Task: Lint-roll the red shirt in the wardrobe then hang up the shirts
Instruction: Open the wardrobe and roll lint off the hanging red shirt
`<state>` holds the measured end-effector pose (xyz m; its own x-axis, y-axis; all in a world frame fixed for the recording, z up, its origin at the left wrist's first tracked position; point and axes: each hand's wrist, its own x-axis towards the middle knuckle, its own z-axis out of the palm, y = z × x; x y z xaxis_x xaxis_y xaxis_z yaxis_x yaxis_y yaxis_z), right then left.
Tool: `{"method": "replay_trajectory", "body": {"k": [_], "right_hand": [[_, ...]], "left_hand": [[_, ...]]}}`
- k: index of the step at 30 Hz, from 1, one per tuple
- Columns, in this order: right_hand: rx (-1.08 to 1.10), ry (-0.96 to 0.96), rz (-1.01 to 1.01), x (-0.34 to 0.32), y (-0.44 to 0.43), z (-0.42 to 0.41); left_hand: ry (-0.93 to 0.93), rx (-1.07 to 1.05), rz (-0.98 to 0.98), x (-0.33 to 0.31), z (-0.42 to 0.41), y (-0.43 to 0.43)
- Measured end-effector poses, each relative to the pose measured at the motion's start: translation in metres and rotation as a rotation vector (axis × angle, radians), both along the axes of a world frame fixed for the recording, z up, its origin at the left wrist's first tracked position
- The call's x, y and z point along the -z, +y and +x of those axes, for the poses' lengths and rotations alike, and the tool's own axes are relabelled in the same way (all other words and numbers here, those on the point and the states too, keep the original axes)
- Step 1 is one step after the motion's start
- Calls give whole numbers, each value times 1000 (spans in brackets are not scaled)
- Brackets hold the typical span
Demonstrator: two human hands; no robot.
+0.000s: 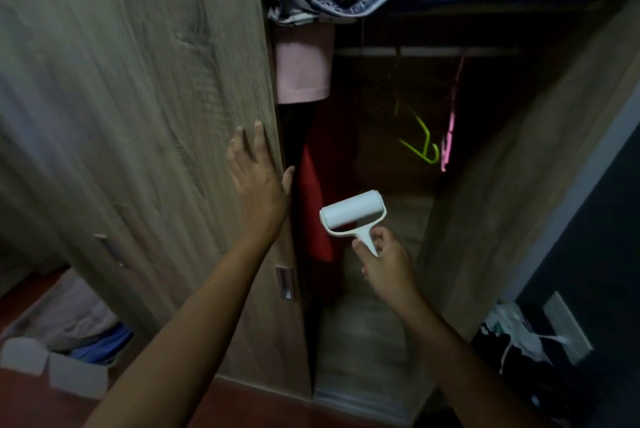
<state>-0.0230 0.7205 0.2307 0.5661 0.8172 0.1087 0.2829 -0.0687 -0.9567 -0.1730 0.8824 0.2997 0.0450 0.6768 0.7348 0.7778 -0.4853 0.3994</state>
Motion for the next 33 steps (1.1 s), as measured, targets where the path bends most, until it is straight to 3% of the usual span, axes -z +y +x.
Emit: {"method": "replay_trajectory", "body": {"k": [12,33], "right_hand": [[13,-13,31,-1,46,-49],[-32,-17,71,-20,68,-63]], "left_hand": [[17,-33,19,3,-60,46],[-14,-140,22,8,-83,83]]}}
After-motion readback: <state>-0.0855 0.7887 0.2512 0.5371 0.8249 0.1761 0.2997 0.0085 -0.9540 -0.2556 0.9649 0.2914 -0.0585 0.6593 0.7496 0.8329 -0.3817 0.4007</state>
